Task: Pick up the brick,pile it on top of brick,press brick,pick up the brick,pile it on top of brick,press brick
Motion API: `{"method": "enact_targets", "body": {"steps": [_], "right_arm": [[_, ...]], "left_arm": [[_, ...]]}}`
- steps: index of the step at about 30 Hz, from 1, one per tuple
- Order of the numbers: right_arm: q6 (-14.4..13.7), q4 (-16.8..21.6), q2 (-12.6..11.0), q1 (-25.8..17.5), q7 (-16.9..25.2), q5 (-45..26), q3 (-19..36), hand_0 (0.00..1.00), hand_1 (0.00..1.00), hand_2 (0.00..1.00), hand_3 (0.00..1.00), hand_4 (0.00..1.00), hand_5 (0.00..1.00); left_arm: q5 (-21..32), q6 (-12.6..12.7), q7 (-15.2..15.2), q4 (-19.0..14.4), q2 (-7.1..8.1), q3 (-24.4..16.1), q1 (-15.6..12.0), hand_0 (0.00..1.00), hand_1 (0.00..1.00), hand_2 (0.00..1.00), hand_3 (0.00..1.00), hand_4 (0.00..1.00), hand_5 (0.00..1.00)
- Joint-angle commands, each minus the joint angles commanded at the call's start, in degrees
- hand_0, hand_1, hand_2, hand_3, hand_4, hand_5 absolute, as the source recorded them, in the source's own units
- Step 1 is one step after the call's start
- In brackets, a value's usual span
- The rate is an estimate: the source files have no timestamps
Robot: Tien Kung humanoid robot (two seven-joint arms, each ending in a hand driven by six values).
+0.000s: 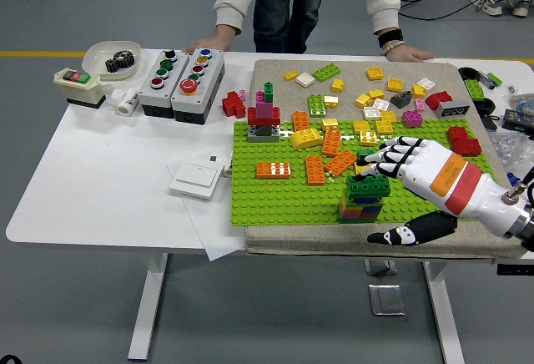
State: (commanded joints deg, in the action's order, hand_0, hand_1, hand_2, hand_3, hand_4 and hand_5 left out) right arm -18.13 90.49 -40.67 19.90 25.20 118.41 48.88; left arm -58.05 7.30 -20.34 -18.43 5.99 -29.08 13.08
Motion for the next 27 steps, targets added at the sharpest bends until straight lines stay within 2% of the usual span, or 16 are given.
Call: {"method": "enact_targets", "body": {"steps": [27], "right_arm": [[-0.4,-4.7,1.2,1.3,-0.3,4.0,-2.6,0.763,0.698,0.735,0.668,0.962,0.826]], "left_arm": [[0.7,0.2,0.1,0.0,-0.09,0.4,0.5,0.668,0.724,0.732,0.585,0.665,0.658]]}}
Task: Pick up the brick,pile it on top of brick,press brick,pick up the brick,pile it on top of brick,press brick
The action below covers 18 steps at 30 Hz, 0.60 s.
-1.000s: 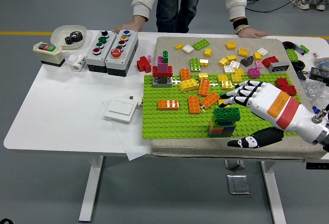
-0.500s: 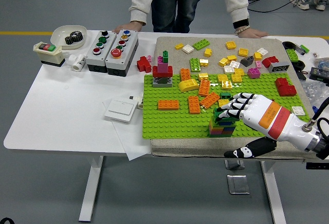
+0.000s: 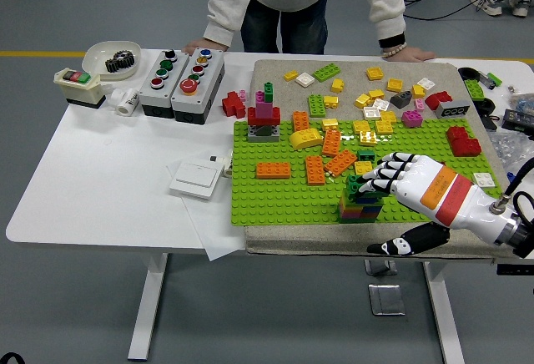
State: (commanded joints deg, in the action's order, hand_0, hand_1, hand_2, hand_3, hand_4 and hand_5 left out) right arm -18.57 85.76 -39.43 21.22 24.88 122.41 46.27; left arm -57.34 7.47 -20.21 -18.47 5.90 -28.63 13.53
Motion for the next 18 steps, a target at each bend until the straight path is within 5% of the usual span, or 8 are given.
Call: {"method": "enact_targets", "body": {"steps": [18], "right_arm": [[0.1,-1.8,0.4,0.1,-0.1,0.7,-0.2,0.763,0.696,0.731,0.665,0.961,0.821]], "left_arm": [[0.1,0.0,0.0,0.0,-0.05,0.0,0.1,0.668,0.723,0.732,0.585,0.665,0.658]]}}
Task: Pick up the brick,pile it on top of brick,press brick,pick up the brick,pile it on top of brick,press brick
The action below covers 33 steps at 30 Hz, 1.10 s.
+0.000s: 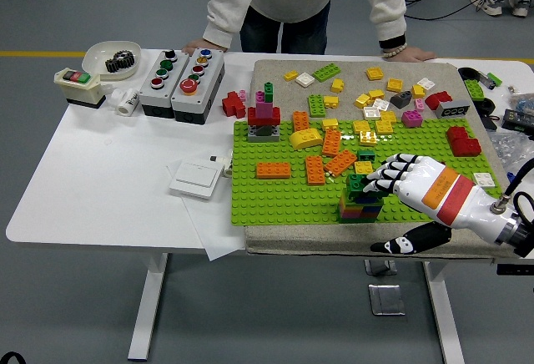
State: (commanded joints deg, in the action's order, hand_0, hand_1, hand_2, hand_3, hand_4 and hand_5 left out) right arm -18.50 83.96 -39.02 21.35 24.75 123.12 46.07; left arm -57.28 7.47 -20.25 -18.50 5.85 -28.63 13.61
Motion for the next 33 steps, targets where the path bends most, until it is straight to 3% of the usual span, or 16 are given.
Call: {"method": "enact_targets", "body": {"steps": [33], "right_arm": [[0.5,-0.6,0.4,-0.7,-1.0,1.7,-0.3,0.763,0.693,0.73,0.665,0.962,0.813]], "left_arm": [[0.1,0.0,0.0,0.0,0.03,0.1,0.0,0.669,0.724,0.731,0.586,0.667,0.658]]}}
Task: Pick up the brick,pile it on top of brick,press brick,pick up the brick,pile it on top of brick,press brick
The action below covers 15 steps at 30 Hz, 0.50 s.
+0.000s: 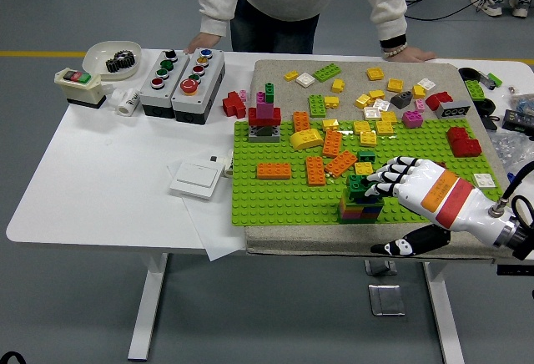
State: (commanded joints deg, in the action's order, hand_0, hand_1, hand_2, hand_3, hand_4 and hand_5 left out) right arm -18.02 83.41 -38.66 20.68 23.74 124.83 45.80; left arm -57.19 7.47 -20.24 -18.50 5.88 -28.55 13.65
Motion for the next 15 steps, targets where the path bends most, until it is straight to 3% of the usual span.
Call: {"method": "enact_targets", "body": {"steps": [15], "right_arm": [[0.0,-0.1,0.2,-0.6,-0.1,0.1,0.0,0.745,0.69,0.728,0.662,0.963,0.812]], "left_arm": [[-0.9,-0.2,-0.2,0.0,-0.04,-0.5,-0.3,0.669,0.725,0.732,0.586,0.668,0.658]]}}
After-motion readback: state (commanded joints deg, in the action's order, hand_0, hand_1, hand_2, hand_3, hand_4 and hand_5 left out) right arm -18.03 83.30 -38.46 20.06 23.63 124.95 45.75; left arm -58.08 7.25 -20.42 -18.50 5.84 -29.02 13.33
